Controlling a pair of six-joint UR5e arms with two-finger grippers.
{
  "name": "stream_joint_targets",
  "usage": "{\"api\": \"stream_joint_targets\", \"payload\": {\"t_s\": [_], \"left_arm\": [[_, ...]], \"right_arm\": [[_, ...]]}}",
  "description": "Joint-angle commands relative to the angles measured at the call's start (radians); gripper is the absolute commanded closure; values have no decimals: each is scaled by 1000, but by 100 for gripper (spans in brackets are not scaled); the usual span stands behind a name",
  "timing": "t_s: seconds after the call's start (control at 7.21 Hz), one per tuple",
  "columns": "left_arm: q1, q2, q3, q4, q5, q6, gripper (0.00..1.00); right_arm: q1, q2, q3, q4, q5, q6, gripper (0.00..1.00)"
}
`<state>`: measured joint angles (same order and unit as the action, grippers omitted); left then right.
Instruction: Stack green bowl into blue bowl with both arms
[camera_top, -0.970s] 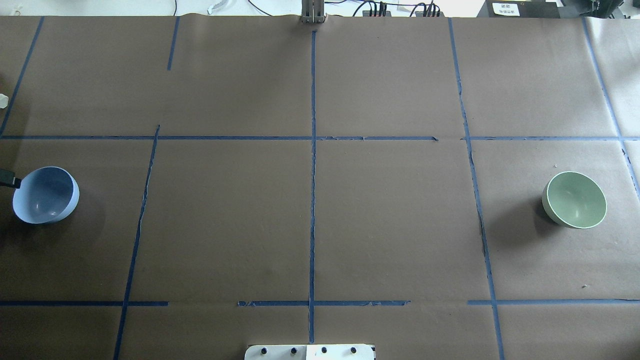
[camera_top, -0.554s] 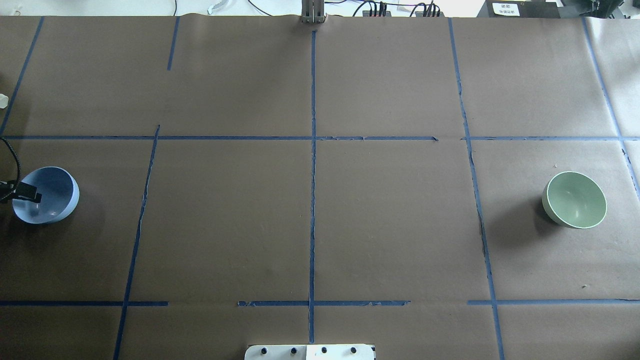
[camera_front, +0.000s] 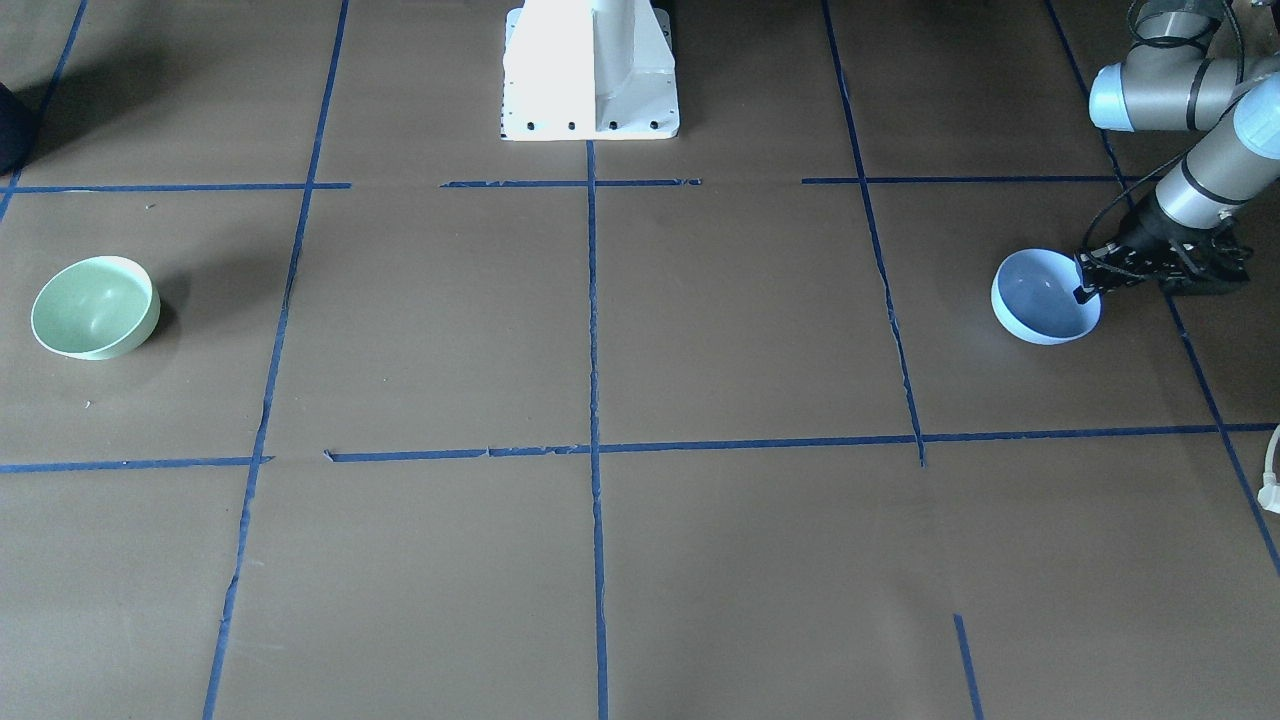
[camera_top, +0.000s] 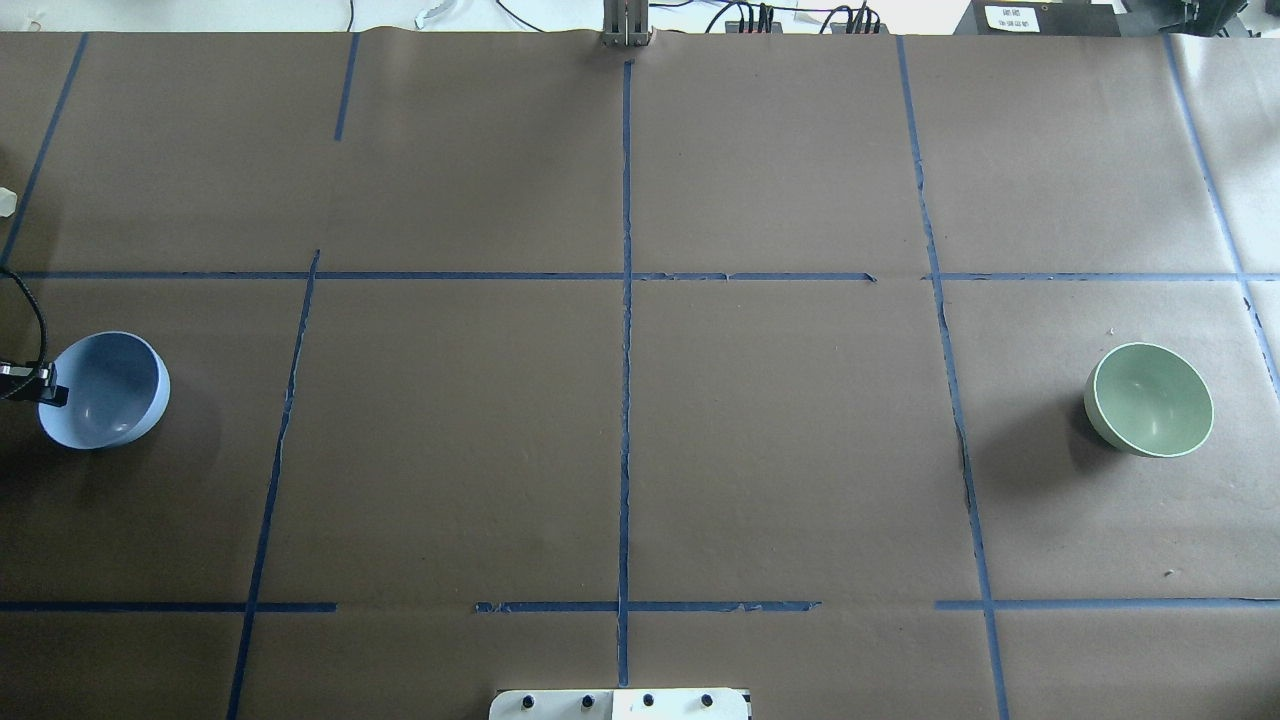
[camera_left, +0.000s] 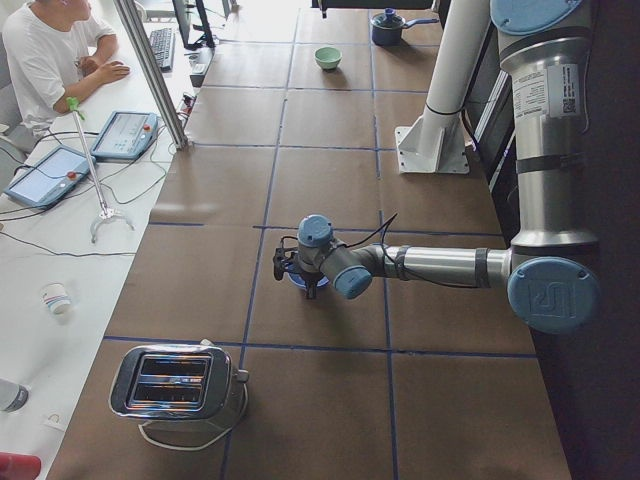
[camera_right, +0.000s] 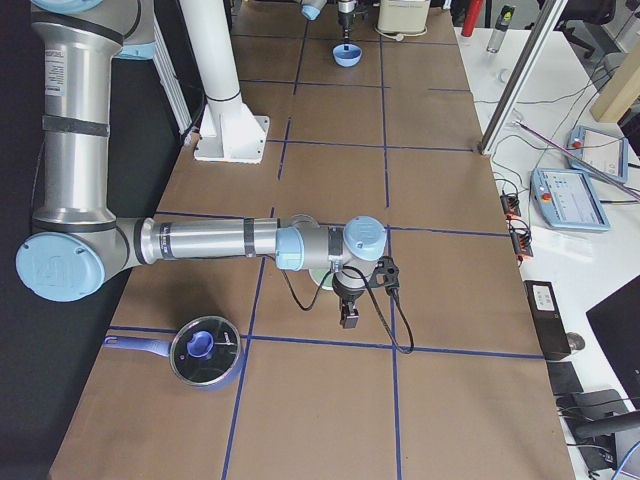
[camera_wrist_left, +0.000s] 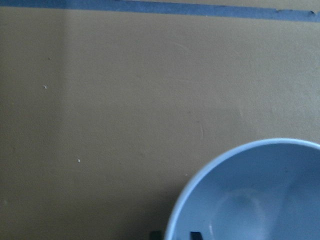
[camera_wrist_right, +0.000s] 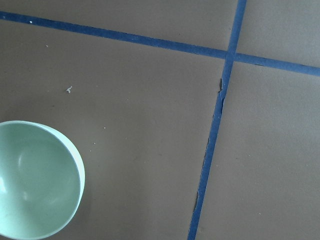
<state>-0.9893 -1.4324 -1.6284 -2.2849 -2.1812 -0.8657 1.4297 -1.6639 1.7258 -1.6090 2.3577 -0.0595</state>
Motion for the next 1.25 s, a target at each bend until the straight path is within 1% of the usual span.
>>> {"api": "stream_joint_targets", "payload": {"t_s": [0.0, 0.14, 0.28, 0.42, 0.55, 0.69, 0.83, 0.97, 1.11], "left_arm": [[0, -89, -72, 147, -2, -71, 100], [0, -180, -138, 315, -2, -87, 100], [7, -297, -172, 429, -2, -167, 100], [109, -401, -163, 447, 9, -300, 100], [239, -507, -136, 453, 55, -446, 100], [335, -636, -86, 484, 136, -543, 100], [401, -734, -27, 508, 196, -618, 100], [452, -781, 22, 499, 265, -625, 100], [472, -799, 34, 496, 280, -624, 100]], "right_arm": [[0, 1, 0, 0, 2, 1, 0], [0, 1, 0, 0, 0, 1, 0], [0, 1, 0, 0, 2, 1, 0], [0, 0, 0, 0, 2, 3, 0], [0, 0, 0, 0, 2, 3, 0], [0, 0, -2, 0, 2, 3, 0], [0, 0, -3, 0, 2, 3, 0], [0, 0, -6, 0, 2, 3, 0], [0, 0, -6, 0, 2, 3, 0]]}}
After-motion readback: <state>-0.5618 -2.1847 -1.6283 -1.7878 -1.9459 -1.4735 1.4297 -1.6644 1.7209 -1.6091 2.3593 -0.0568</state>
